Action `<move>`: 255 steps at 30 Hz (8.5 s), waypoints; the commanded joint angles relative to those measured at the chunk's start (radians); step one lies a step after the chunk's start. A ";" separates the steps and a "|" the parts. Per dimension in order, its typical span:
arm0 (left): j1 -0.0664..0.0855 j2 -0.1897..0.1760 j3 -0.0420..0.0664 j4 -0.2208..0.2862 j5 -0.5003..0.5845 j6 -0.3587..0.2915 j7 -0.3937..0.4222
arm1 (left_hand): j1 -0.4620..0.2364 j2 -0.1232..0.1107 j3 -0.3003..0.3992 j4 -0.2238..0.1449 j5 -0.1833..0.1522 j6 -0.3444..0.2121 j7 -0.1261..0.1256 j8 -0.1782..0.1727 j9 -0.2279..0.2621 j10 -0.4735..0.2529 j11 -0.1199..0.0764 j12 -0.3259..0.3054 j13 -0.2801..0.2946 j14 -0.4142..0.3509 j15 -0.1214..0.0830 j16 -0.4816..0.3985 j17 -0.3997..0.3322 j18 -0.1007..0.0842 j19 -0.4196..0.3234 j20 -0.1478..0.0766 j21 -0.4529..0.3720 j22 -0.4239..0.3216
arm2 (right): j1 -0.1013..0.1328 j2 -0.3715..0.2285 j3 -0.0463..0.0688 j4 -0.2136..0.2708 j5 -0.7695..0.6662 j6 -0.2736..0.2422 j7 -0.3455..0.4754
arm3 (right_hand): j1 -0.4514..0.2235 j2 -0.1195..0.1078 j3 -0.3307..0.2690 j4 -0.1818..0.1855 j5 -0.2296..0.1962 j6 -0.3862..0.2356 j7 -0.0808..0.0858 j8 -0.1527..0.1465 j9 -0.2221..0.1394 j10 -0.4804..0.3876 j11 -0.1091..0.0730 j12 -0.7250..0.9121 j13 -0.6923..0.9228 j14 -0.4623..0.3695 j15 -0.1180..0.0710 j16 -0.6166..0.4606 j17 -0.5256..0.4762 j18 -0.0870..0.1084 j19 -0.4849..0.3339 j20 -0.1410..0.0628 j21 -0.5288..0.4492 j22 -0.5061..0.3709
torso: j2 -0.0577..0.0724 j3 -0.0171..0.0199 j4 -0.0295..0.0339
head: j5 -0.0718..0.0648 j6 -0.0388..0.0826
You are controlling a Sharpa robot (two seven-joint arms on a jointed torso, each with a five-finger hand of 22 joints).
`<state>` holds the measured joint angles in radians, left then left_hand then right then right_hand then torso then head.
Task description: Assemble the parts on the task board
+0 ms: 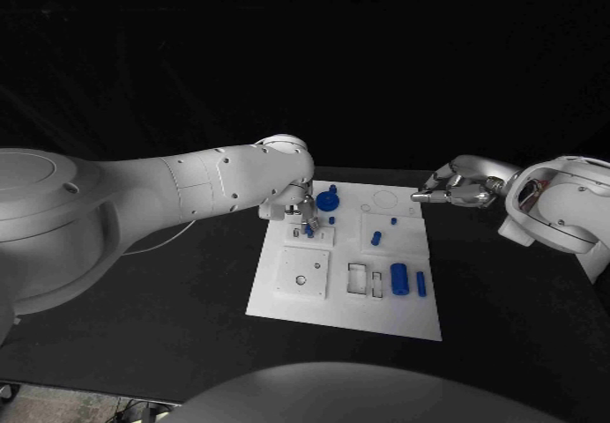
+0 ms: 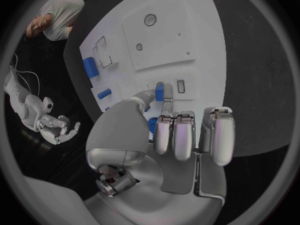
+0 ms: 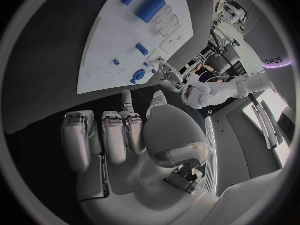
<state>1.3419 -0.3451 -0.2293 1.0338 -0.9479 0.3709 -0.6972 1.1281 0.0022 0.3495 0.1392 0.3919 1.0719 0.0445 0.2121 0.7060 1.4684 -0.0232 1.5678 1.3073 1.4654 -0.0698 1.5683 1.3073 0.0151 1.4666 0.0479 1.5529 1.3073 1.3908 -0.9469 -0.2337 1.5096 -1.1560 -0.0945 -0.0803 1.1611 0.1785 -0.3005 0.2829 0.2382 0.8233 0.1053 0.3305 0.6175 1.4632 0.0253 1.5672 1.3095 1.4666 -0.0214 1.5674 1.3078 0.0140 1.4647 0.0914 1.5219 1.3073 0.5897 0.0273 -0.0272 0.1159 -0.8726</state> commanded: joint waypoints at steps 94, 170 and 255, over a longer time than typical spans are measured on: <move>-0.021 0.012 0.000 -0.006 -0.043 0.027 0.009 | 0.044 -0.021 0.045 -0.086 -0.069 0.000 0.001 -0.024 0.019 0.102 -0.001 0.003 0.263 0.105 -0.002 0.002 0.263 -0.001 0.072 -0.007 -0.023 0.214 | -0.003 -0.004 0.000 0.002 0.000 0.040 -0.014 | 0.016 0.001 -0.011 0.002 0.005 -0.016 -0.001 -0.014 -0.005 0.108 0.000 0.004 0.261 0.104 0.002 0.003 0.263 0.007 0.040 0.004 -0.011 0.236 | 0.000 0.0000 0.0004 | 0.008 0.000; -0.023 -0.019 0.001 0.053 -0.043 -0.148 -0.015 | 0.048 -0.030 0.062 -0.125 -0.081 -0.009 -0.026 0.101 0.187 0.102 -0.028 0.003 0.263 0.105 -0.027 0.002 0.263 0.000 0.072 -0.032 -0.030 0.211 | -0.009 0.004 0.000 -0.011 0.003 0.057 -0.018 | 0.023 0.007 -0.020 0.002 0.006 -0.021 -0.001 -0.032 -0.014 0.108 -0.001 0.004 0.261 0.104 0.001 0.003 0.263 0.015 0.013 0.003 -0.039 0.224 | 0.001 -0.0011 0.0000 | 0.022 0.000; -0.066 -0.138 0.000 0.244 -0.174 -0.350 0.012 | 0.053 -0.037 0.070 -0.112 -0.105 -0.015 -0.023 0.096 0.191 0.102 -0.024 0.003 0.263 0.105 -0.023 0.002 0.263 0.004 0.062 -0.028 -0.044 0.198 | -0.035 -0.027 0.000 -0.008 0.027 0.037 -0.006 | 0.033 0.007 -0.021 -0.001 0.010 -0.020 0.000 -0.038 -0.017 0.108 -0.001 0.004 0.261 0.104 0.001 0.003 0.263 0.017 0.007 0.002 -0.045 0.221 | 0.000 -0.0002 0.0004 | 0.033 0.000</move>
<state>1.2816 -0.4822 -0.2267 1.2734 -1.1320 0.0116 -0.6758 1.1749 -0.0402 0.3744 0.0673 0.2807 1.0561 0.0316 0.3007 0.8949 1.4632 -0.0424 1.5678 1.3073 1.4656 -0.0912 1.5683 1.3073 0.0152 1.4631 0.0229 1.5139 1.3074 1.3566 -0.9740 -0.2339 1.5016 -1.1271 -0.0619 -0.0910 1.1820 0.1838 -0.3170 0.2830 0.2421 0.8094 0.1050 0.2956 0.6019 1.4630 0.0256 1.5750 1.3098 1.4666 -0.0214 1.5673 1.3076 0.0139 1.4647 0.0914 1.4802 1.3074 0.5897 0.0274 -0.0268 0.1496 -0.8726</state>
